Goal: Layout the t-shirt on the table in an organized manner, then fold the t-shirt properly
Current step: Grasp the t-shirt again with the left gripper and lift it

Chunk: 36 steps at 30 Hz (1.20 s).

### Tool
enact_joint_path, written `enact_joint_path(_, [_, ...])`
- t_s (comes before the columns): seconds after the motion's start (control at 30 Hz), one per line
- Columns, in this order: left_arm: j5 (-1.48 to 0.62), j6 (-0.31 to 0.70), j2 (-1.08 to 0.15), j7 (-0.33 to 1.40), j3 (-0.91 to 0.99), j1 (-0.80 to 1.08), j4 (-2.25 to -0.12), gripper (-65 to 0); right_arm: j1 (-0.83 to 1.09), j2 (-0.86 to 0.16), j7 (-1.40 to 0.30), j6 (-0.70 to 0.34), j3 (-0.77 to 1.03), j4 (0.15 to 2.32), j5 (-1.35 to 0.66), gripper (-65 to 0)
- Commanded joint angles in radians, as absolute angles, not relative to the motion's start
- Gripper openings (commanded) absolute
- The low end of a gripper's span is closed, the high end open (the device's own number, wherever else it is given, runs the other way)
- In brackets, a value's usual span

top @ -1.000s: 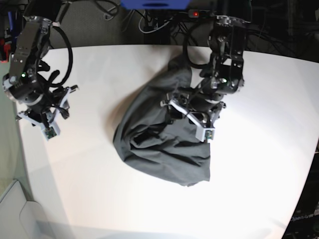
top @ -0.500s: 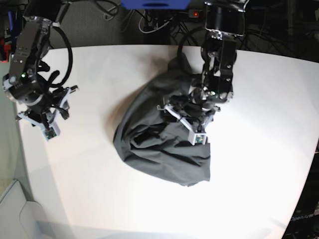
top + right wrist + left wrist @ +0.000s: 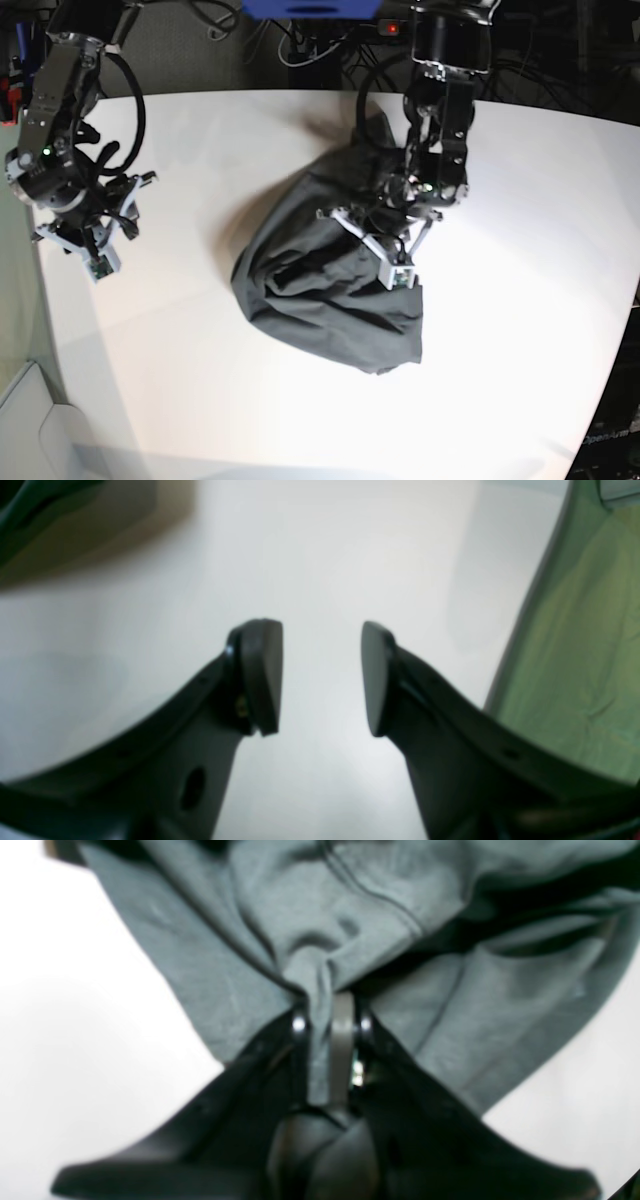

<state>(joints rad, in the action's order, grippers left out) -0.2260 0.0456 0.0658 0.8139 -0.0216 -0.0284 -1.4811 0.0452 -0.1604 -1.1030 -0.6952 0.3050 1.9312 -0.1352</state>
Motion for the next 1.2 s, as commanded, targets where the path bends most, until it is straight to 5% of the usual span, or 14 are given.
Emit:
enact_joint_path(0.0, [-0.234,0.051,0.07,0.789,-0.022,-0.053,-1.54,-65.0,0.031,-0.171,-1.084,-0.698,0.308,1.945,-0.14,-38.0])
enact_joint_path(0.27, [-0.234,0.051,0.065,0.8,-0.021,-0.053,-1.793,-64.6,0.036,-0.156,-1.084,-0.698,0.308,1.945,-0.14,-38.2])
enact_joint_path(0.7, [-0.234,0.051,0.064,0.802,-0.021,-0.031,-1.802,-63.5,0.094,-0.099,-1.084,-0.698,0.156,1.945,-0.14,-38.4])
enact_joint_path(0.93, [-0.228,0.051,0.064,0.802,-0.021,-0.002,-1.802,-39.6,0.093,-0.105,-1.084,-0.698,0.156,1.945,-0.14,-38.4])
enact_joint_path(1.17, [-0.225,0.051,0.064,0.797,-0.019,0.004,-1.802,-40.6,0.096,-0.105,-1.084,-0.698,0.157,1.945,-0.14,-38.4])
